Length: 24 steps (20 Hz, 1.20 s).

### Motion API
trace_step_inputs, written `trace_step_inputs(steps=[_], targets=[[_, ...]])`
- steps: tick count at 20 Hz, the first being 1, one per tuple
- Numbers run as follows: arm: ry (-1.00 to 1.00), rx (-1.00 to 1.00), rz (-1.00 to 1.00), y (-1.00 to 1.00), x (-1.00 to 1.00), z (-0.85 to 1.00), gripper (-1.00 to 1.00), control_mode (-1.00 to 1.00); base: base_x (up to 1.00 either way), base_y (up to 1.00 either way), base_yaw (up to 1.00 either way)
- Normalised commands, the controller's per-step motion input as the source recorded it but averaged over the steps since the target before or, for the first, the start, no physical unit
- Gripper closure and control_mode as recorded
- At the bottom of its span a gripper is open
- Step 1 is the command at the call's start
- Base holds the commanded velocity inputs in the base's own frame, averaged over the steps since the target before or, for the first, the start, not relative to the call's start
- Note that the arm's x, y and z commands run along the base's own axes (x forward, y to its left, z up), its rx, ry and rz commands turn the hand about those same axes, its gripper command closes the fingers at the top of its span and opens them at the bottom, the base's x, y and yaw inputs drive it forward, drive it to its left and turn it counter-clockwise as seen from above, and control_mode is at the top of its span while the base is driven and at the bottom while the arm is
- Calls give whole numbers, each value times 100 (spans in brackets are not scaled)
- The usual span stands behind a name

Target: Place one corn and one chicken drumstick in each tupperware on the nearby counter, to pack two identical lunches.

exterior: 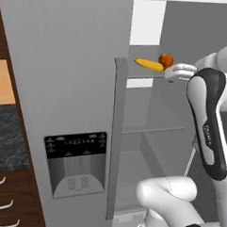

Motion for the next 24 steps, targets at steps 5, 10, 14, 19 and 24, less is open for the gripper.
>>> trace_step_inputs(steps=[5, 10, 14, 19, 24], targets=[[-11, -10, 25, -22, 0, 28, -100, -100, 0, 0, 0], [-1, -25, 18, 2, 2, 1, -100, -100, 0, 0, 0], [12, -32, 16, 40, 53, -31, -100, -100, 0, 0, 0], [0, -15, 10, -6, 55, 36, -100, -100, 0, 0, 0], [0, -15, 9, -1, 43, 5, -100, -100, 0, 0, 0]])
